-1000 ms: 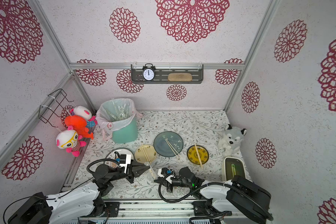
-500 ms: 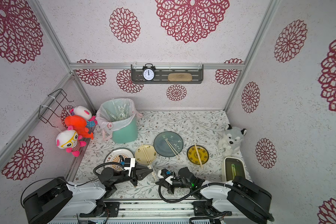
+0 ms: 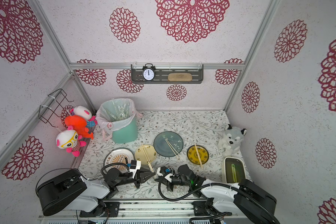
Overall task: Remove the packaging of disposable chopsticks
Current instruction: Remove the packet bag from the disposable chopsticks.
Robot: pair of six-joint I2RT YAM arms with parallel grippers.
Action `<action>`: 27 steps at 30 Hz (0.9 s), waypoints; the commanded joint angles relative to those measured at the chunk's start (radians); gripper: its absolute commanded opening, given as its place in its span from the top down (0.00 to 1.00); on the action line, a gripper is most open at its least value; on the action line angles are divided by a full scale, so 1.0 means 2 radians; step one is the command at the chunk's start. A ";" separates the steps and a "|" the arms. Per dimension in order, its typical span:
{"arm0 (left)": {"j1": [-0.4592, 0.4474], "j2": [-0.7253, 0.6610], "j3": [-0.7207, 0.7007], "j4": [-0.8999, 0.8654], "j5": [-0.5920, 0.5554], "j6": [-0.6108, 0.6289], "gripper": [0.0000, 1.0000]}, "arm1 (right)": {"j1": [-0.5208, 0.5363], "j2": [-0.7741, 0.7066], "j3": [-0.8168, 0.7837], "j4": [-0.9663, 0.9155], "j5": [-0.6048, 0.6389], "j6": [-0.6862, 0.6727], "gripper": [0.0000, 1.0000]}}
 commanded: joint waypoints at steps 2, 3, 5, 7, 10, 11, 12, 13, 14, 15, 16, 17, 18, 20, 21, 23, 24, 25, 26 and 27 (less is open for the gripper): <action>-0.010 0.005 -0.005 -0.126 0.010 0.014 0.94 | -0.006 -0.017 0.050 0.150 -0.013 -0.007 1.00; 0.014 -0.011 -0.012 -0.114 0.038 0.002 0.95 | -0.006 -0.007 0.044 0.155 -0.010 -0.005 1.00; 0.037 -0.060 -0.017 -0.160 0.044 0.015 0.96 | -0.005 0.022 0.019 0.184 0.006 0.003 1.00; 0.009 -0.091 0.009 -0.276 0.003 0.056 1.00 | -0.005 0.057 -0.008 0.227 0.024 0.012 1.00; -0.026 -0.067 0.017 -0.252 0.009 0.047 1.00 | -0.006 0.066 -0.025 0.260 0.027 0.018 1.00; -0.029 -0.059 0.019 -0.249 0.006 0.043 1.00 | -0.006 0.062 -0.022 0.252 0.024 0.016 1.00; -0.029 -0.053 0.020 -0.253 -0.005 0.042 1.00 | -0.006 0.055 -0.016 0.236 0.021 0.015 1.00; -0.029 -0.049 0.021 -0.257 -0.013 0.046 0.99 | -0.006 0.049 -0.012 0.228 0.017 0.014 1.00; -0.029 -0.044 0.022 -0.253 -0.013 0.047 0.99 | -0.006 0.043 -0.010 0.227 0.014 0.012 1.00; -0.029 -0.039 0.020 -0.242 -0.007 0.045 0.99 | -0.006 0.035 -0.012 0.230 0.013 0.011 1.00; -0.029 -0.034 0.018 -0.227 0.005 0.041 0.98 | -0.006 0.028 -0.014 0.234 0.012 0.010 1.00; -0.029 -0.026 0.014 -0.206 0.025 0.033 0.95 | -0.006 0.015 -0.014 0.231 0.010 0.009 1.00; -0.029 -0.017 0.014 -0.191 0.042 0.027 0.92 | -0.007 -0.001 -0.015 0.224 0.009 0.007 1.00; -0.030 -0.005 0.019 -0.195 0.052 0.022 0.86 | -0.008 -0.032 -0.016 0.209 0.009 0.003 1.00; -0.029 -0.002 0.020 -0.201 0.052 0.023 0.86 | -0.008 -0.045 -0.012 0.194 0.009 0.001 1.00; -0.029 -0.007 0.019 -0.209 0.042 0.026 0.85 | -0.007 -0.063 -0.012 0.177 0.005 0.000 1.00; -0.029 -0.016 0.019 -0.216 0.039 0.028 0.85 | -0.008 -0.067 -0.016 0.183 0.000 0.006 1.00; -0.028 -0.028 0.019 -0.225 0.039 0.030 0.85 | -0.007 -0.068 -0.017 0.182 -0.004 0.011 1.00; -0.028 -0.044 0.021 -0.237 0.038 0.032 0.87 | -0.006 -0.066 -0.016 0.177 -0.006 0.014 1.00; -0.029 -0.063 0.024 -0.254 0.036 0.036 0.92 | -0.006 -0.060 -0.018 0.173 -0.005 0.017 1.00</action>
